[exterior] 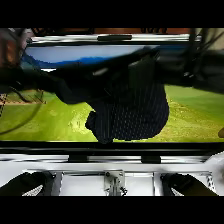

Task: Fold the shirts.

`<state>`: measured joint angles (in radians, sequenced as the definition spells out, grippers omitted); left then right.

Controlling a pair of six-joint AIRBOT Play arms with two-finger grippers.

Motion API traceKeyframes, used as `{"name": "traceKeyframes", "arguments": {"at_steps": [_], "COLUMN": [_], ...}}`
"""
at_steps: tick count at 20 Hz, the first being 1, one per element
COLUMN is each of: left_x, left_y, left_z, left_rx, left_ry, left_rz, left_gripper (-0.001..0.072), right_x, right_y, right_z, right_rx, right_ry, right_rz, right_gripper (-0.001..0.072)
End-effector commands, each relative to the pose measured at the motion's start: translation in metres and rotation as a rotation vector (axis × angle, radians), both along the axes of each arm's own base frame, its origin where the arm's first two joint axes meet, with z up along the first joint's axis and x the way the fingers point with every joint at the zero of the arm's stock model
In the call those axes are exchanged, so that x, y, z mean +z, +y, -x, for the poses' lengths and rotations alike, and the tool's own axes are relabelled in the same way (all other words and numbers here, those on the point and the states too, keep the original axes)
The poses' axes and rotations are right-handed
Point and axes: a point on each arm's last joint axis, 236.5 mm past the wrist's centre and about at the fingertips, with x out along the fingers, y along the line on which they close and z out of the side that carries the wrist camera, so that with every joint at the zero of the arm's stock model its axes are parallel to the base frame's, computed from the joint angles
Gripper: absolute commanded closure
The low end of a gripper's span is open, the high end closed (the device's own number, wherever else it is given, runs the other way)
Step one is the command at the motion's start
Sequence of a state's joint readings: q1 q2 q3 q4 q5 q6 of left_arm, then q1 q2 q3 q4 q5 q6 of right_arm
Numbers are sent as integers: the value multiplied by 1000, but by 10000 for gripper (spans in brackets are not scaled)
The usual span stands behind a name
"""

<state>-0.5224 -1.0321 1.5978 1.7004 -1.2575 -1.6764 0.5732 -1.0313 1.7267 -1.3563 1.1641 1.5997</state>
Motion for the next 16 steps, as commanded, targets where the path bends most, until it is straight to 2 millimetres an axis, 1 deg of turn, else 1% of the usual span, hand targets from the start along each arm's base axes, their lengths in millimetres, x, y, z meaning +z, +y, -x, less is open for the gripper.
{"name": "traceKeyframes", "arguments": {"at_steps": [1, 2, 3, 4, 5, 6, 8, 9, 10, 11, 12, 13, 14, 15, 16], "left_x": [138, 189, 231, 265, 285, 301, 331, 342, 345, 337, 322, 301, 274, 244, 205], "left_y": [17, 16, 13, 10, 7, 3, 0, 7, 16, 25, 33, 41, 47, 48, 47], "left_z": [-26, -29, -27, -23, -19, -16, -4, 0, -5, -20, -40, -64, -87, -107, -126], "left_rx": [120, 131, 100, 58, 22, -10, -77, -90, -81, -46, 3, 58, 112, 154, 192], "left_ry": [-392, -537, -681, -818, -914, -994, -1174, -1264, -1312, -1295, -1238, -1155, -1051, -940, -808], "left_rz": [291, 469, 585, 660, 703, 741, 804, 817, 815, 782, 735, 685, 633, 584, 498], "left_gripper": [650, 650, 650, 650, 650, 650, 651, 651, 651, 651, 650, 651, 651, 651, 651], "right_x": [91, 125, 154, 178, 197, 208, 227, 231, 228, 220, 211, 199, 185, 166, 135], "right_y": [-22, -27, -31, -30, -26, -19, -8, -9, -14, -23, -33, -43, -49, -50, -44], "right_z": [-23, -33, -42, -50, -57, -63, -71, -76, -88, -107, -125, -143, -161, -177, -192], "right_rx": [-76, -116, -163, -196, -216, -226, -250, -272, -295, -323, -351, -377, -392, -387, -363], "right_ry": [-402, -567, -697, -812, -924, -1012, -1264, -1351, -1366, -1328, -1285, -1234, -1162, -1061, -918], "right_rz": [-19, -41, -84, -132, -173, -207, -215, -229, -250, -268, -282, -284, -283, -266, -204], "right_gripper": [599, 599, 599, 599, 599, 599, 599, 599, 599, 598, 599, 599, 599, 599, 599]}}
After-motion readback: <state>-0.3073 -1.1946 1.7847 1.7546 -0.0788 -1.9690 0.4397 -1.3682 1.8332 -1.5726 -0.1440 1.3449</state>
